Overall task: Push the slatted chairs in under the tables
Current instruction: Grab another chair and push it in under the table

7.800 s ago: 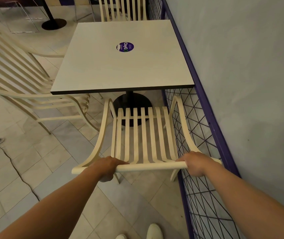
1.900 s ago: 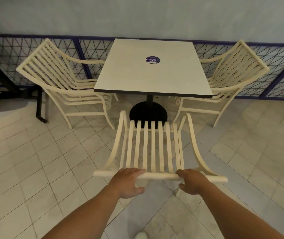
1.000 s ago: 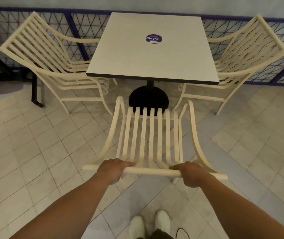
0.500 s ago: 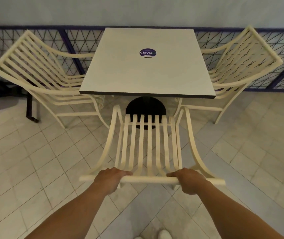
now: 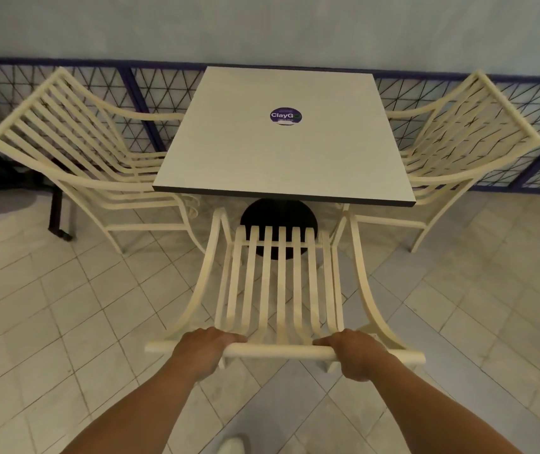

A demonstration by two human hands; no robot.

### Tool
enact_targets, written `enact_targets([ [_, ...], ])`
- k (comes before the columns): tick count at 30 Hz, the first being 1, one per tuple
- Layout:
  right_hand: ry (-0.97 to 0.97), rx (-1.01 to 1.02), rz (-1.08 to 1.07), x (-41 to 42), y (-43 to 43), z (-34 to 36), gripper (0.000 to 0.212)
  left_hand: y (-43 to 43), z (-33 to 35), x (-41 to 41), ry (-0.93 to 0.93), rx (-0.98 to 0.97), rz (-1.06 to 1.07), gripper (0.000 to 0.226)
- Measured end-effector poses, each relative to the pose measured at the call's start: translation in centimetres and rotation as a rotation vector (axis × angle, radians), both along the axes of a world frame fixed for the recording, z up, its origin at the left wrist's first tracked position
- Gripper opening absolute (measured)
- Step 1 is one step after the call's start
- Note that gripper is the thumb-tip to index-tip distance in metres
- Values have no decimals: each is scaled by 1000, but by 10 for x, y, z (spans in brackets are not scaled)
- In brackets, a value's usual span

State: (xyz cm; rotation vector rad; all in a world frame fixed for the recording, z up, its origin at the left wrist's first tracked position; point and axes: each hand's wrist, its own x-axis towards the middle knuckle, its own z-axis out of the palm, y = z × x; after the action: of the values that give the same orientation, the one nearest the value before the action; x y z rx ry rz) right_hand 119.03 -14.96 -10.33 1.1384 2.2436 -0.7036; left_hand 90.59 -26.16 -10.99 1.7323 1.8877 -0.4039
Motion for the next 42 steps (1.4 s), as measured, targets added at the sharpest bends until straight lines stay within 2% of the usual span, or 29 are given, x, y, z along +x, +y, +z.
enact_targets([
  [14,-37,50,-48,-41,28,2,69,38,-3,-42,-15,-25,-51,82],
  [19,-23,-22,-44,-36,35,5,65,44,5,-43,-40,-114,-30,75],
  [23,9,-87,-58,-28,41,7,67,44,8,-45,-16,-138,-32,82],
  [27,-38,-49,-64,-16,43,2,80,44,8,-44,11,-132,-43,90],
  [34,-44,-8,-23,-20,51,-2,80,56,3,-51,9,-122,-74,96],
  [42,-74,-1,-32,-23,61,-8,76,64,3,-56,15,-110,-67,91],
])
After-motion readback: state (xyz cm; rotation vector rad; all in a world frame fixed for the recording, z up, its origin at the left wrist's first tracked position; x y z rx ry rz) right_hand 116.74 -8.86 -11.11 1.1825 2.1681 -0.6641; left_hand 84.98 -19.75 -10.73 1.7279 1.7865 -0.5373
